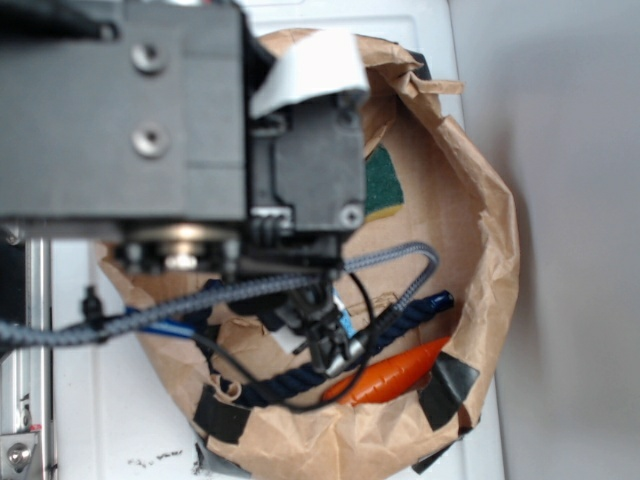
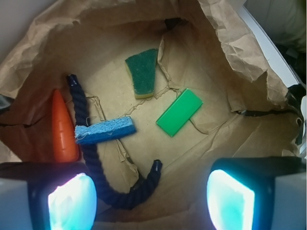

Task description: Grab the green block.

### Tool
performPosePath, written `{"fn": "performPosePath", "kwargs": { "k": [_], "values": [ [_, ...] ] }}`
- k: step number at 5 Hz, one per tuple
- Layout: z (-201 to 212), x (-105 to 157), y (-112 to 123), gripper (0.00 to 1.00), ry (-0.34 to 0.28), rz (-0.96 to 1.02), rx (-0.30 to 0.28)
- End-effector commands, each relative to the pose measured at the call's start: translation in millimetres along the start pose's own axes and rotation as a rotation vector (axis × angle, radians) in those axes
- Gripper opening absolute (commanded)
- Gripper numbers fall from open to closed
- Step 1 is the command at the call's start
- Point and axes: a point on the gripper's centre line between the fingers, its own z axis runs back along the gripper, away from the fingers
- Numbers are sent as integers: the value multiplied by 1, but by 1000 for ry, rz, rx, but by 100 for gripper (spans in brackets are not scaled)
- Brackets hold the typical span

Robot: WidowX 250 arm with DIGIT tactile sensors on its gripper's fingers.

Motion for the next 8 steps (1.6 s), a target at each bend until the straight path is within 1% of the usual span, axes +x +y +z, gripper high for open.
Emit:
{"fn": "performPosePath", "kwargs": {
  "k": [1, 2, 3, 4, 5, 6, 7, 8],
  "values": [
    [6, 5, 10, 100, -24, 24, -14],
    [6, 5, 10, 100, -24, 24, -14],
    [-15, 21, 11, 100, 61, 85, 4],
    [-33, 30, 14, 100, 86, 119, 14],
    [-60, 33, 17, 100, 69, 196, -40],
    [-77, 30, 24, 100, 40, 281, -124],
    [-97, 23, 22, 100, -20, 339, -151],
    [-113, 24, 24, 100, -63, 388, -133]
  ]
}}
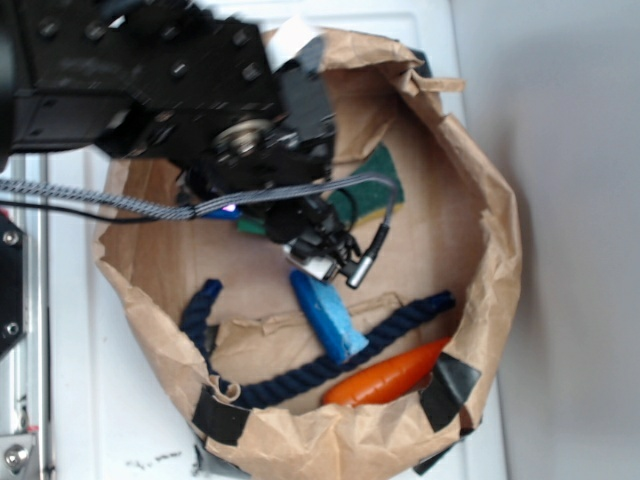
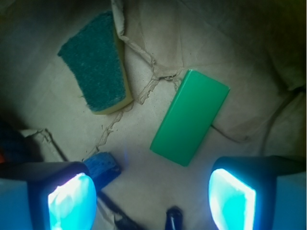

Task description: Grab the green block.

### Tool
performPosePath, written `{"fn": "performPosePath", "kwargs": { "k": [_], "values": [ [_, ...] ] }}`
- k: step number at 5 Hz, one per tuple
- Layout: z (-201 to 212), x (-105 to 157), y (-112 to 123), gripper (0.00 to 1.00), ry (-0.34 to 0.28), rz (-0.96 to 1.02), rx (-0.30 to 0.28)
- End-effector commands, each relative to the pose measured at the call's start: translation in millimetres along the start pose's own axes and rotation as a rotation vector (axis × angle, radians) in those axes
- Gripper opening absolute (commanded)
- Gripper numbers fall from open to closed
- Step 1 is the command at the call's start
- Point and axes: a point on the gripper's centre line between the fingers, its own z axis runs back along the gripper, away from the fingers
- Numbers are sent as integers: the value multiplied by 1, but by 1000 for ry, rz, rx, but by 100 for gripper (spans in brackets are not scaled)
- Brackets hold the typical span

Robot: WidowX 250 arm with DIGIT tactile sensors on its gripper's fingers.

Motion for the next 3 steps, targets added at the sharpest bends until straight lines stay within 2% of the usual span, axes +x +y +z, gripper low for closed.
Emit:
{"fn": "performPosePath", "kwargs": {
  "k": [1, 3],
  "values": [
    [-16, 9, 4, 100, -127, 50, -7],
    [-16, 10, 7, 100, -149, 82, 29]
  ]
}}
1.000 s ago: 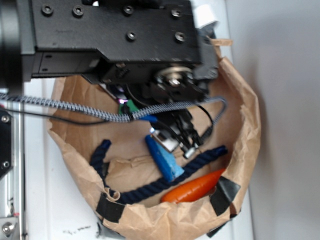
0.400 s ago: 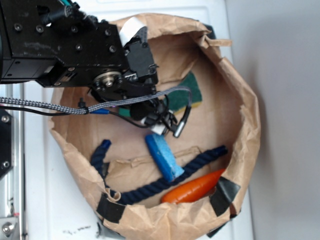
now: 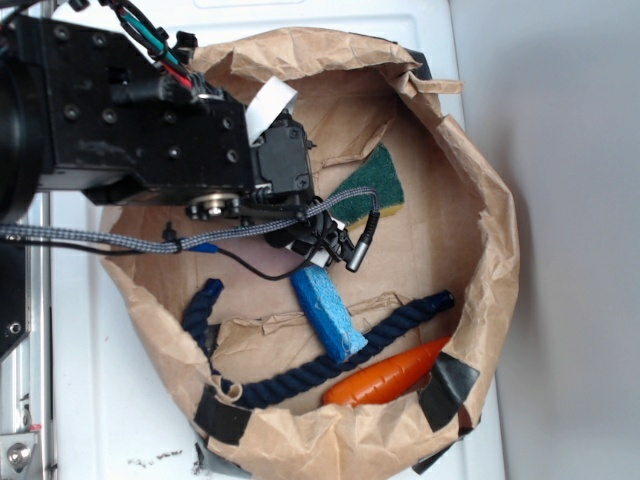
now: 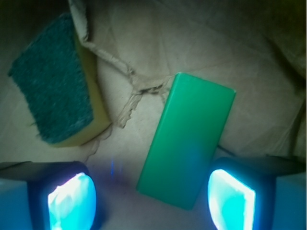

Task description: Grab the green block.

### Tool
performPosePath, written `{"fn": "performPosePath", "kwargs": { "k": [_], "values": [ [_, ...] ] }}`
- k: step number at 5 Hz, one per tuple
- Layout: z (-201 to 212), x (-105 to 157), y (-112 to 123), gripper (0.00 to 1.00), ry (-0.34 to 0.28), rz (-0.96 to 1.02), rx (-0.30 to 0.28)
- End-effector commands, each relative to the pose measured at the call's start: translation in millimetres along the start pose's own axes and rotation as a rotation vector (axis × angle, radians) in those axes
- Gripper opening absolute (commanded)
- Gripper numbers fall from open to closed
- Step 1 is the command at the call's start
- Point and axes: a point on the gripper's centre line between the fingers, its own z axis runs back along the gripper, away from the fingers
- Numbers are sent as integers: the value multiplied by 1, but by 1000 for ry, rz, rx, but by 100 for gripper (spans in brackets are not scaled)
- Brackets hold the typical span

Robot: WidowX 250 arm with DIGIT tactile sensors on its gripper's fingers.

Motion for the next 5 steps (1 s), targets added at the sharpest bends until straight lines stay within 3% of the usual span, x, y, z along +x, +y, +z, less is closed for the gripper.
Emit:
{"fn": "performPosePath", "kwargs": {
  "k": [1, 2, 3, 5],
  "values": [
    [5, 8, 4, 100, -2, 70, 46],
    [-9, 5, 8, 100, -53, 43, 99],
    [-3, 13, 7, 100, -67, 28, 118],
    [-3, 13, 7, 100, -67, 28, 118]
  ]
}}
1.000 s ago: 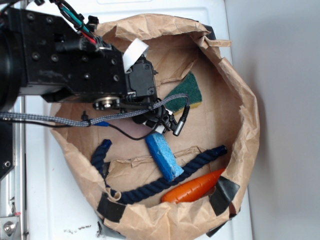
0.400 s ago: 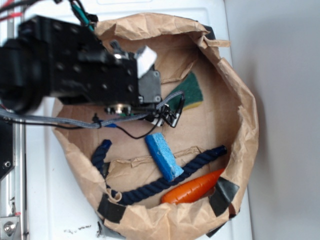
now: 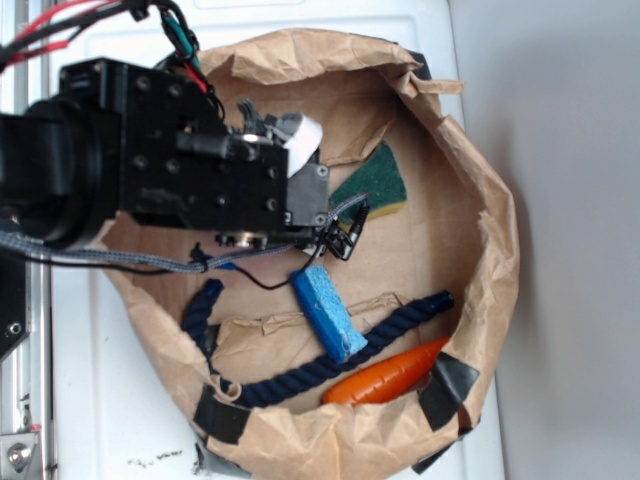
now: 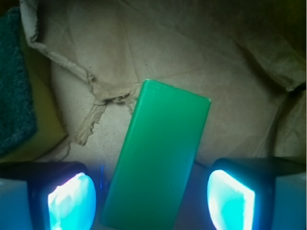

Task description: Grab the green block.

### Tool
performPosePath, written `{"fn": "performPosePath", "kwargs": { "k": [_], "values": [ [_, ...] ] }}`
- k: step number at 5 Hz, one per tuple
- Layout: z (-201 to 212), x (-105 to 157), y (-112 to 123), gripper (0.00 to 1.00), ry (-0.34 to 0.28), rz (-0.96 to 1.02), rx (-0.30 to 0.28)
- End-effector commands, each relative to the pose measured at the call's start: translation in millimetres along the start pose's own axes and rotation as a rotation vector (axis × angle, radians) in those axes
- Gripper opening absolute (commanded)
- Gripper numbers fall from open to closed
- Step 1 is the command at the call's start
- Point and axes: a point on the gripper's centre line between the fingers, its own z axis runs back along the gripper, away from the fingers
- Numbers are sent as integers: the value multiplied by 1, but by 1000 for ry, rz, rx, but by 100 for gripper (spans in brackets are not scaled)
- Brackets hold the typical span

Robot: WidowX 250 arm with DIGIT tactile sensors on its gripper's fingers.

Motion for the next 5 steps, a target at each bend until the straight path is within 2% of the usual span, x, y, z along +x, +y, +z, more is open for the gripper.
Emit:
{"fn": "performPosePath", "kwargs": {
  "k": [1, 3, 4, 5],
  "values": [
    [9, 9, 0, 100, -25, 7, -33],
    [9, 9, 0, 100, -25, 7, -33],
    [1, 12, 0, 100, -54, 31, -33],
    [-10, 20, -1, 100, -30, 49, -55]
  ]
}}
